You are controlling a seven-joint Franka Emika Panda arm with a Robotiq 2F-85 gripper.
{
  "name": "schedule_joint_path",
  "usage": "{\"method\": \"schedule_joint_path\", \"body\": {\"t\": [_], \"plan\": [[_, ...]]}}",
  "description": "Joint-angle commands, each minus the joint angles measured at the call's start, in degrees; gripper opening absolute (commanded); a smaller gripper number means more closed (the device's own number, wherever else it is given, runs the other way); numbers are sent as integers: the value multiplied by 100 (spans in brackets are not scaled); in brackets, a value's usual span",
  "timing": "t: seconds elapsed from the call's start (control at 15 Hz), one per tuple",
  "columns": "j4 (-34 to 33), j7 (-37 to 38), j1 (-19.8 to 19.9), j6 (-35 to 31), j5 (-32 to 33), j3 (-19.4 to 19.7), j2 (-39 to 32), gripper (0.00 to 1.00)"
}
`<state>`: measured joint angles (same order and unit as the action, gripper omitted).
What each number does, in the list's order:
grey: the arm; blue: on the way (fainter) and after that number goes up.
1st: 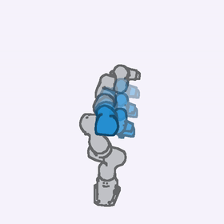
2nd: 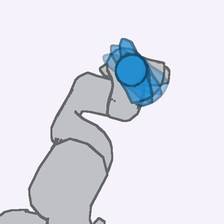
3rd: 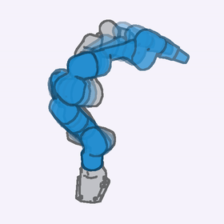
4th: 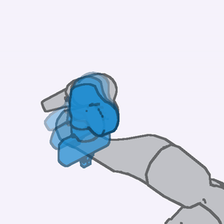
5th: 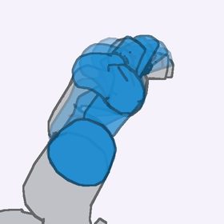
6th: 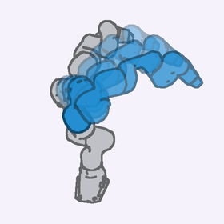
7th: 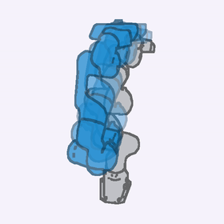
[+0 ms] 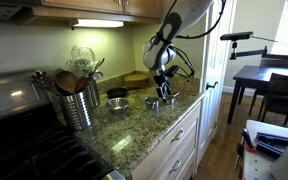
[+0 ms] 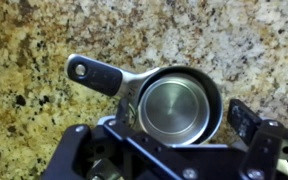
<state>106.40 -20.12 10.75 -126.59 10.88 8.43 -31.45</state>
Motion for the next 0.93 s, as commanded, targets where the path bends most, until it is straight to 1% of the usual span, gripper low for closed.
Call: {"method": "schedule_joint_path", "body": {"t": [0.0, 0.4, 0.6, 0.67, 0.73, 0.87], "plan": [[-7, -194, 163, -139, 7, -126, -15, 100], [-3, -257, 174, -177, -7, -137, -35, 100], [-7, -267, 179, -200, -9, -138, -38, 67], [-17, -268, 181, -206, -12, -142, -33, 61], [-33, -265, 185, -204, -18, -146, -35, 57], [-37, -261, 193, -208, -17, -149, -30, 54]]}}
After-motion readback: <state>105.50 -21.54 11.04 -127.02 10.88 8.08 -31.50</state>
